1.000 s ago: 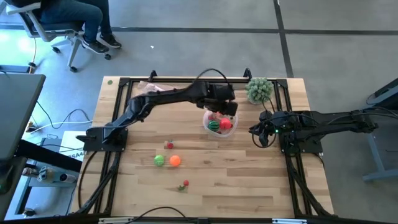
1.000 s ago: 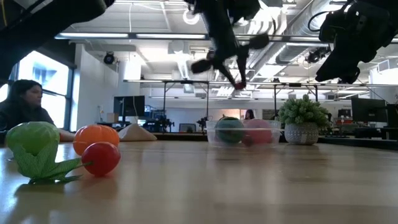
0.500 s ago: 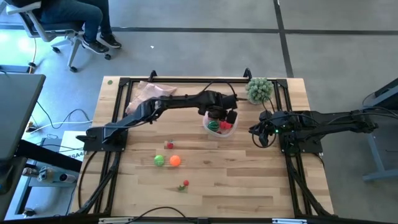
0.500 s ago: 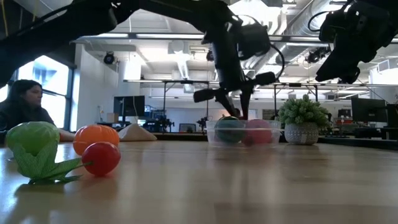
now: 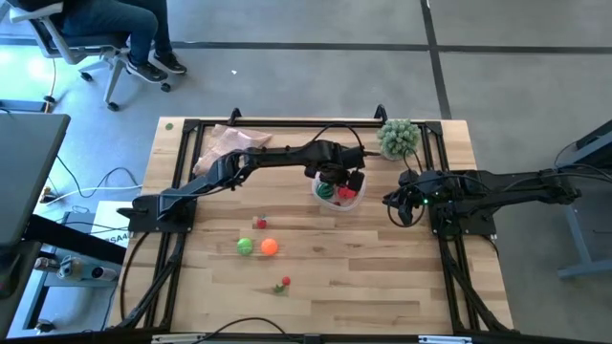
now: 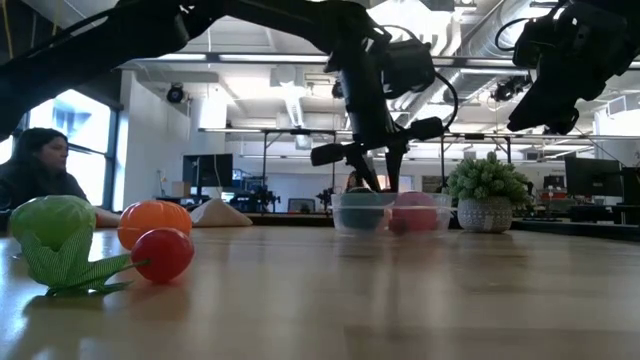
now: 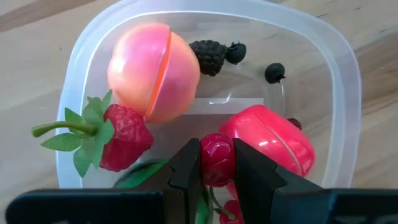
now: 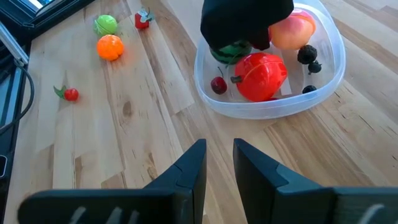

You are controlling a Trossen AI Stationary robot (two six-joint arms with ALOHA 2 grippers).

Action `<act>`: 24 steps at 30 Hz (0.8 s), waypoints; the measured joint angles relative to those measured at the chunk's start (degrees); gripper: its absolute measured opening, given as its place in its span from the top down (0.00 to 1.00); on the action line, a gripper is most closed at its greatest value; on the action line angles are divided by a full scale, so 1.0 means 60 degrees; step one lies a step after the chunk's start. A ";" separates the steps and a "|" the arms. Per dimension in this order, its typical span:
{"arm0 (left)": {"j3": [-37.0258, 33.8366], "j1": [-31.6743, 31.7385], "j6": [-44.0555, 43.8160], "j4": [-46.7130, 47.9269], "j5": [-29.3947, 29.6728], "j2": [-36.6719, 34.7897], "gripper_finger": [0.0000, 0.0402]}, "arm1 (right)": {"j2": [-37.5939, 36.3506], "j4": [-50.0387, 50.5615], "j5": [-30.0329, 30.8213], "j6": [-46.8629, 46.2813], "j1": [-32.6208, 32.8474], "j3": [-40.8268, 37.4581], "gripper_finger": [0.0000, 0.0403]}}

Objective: Pick and placing Produce into tupperware
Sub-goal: Put the cherry into the transparent bin, then put the strawberry into the transparent bin

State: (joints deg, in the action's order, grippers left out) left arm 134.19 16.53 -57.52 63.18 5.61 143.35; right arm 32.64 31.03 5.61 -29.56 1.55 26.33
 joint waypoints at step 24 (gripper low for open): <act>0.0000 0.0000 -0.0289 0.0830 0.0130 -0.0711 0.63 | 0.0000 0.0003 0.0000 0.0000 0.0003 0.0000 0.82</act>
State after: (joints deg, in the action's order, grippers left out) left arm 134.19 16.53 -59.25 68.16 6.38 139.09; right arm 32.64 31.05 5.61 -29.56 1.56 26.33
